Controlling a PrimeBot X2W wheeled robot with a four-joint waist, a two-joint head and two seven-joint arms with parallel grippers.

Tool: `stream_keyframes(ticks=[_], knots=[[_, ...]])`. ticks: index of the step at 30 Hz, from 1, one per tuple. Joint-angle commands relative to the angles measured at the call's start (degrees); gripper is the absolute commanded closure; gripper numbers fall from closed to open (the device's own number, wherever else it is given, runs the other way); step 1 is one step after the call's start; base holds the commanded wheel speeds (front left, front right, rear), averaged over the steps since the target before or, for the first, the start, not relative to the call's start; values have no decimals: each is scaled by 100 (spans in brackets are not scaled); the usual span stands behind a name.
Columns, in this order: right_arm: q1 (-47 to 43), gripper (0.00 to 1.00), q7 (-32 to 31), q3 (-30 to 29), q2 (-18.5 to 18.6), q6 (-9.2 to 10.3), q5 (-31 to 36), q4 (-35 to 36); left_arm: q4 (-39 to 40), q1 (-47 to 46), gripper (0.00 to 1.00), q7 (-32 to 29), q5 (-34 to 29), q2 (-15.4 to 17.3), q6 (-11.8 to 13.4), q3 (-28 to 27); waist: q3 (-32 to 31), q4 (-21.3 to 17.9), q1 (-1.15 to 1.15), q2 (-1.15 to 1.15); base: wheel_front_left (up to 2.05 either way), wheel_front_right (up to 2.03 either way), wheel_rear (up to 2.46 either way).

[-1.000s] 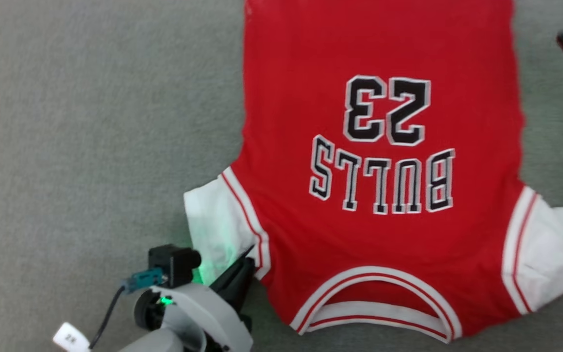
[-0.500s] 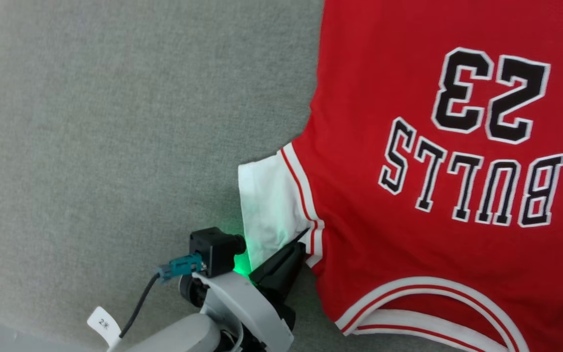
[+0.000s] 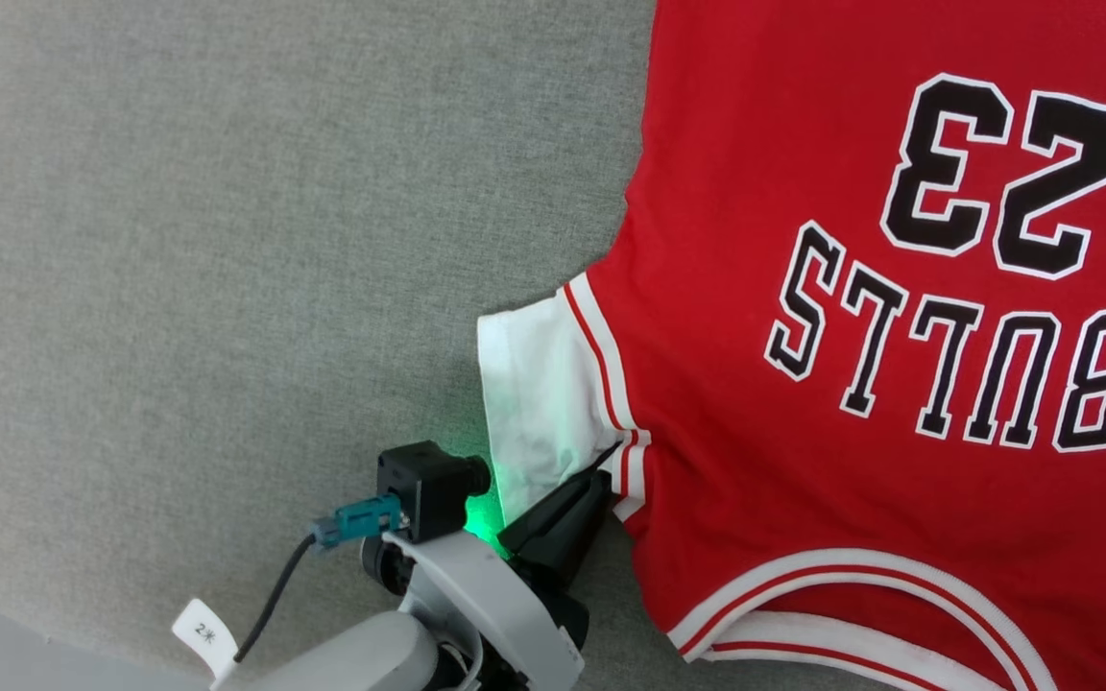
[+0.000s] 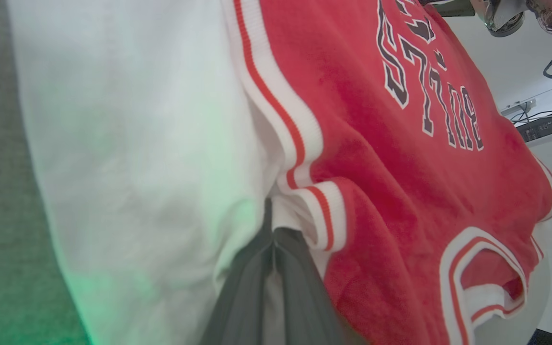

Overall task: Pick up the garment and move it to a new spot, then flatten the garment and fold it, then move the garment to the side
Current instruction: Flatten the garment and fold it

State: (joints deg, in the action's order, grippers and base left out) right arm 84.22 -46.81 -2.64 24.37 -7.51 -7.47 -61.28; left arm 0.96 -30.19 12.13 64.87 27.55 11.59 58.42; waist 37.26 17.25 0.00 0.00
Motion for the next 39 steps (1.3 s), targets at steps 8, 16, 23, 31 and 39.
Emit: stream_keyframes(ticks=[8,16,23,31,39], knots=[[-424,100,209,32,-111,6,79,-456,-814,99,100,-99,150,-44,183,-55,-312,-115,0,0,0,0,0],[-1314,100,190,1141,-289,2,-749,-121,-1038,213,100,143,17,60,308,-320,-1132,-447,0,0,0,0,0],[-3013,100,-161,2473,689,7,-2543,1760,-1022,460,100,177,81,176,313,-363,-1811,-865,0,0,0,0,0],[-4945,100,-474,2629,1834,7,-3913,3887,-907,625,100,163,133,369,360,-401,-2204,-1204,0,0,0,0,0],[-7121,100,-737,1997,2034,7,-4323,5461,-682,739,100,121,36,608,570,-391,-2364,-1563,0,0,0,0,0]])
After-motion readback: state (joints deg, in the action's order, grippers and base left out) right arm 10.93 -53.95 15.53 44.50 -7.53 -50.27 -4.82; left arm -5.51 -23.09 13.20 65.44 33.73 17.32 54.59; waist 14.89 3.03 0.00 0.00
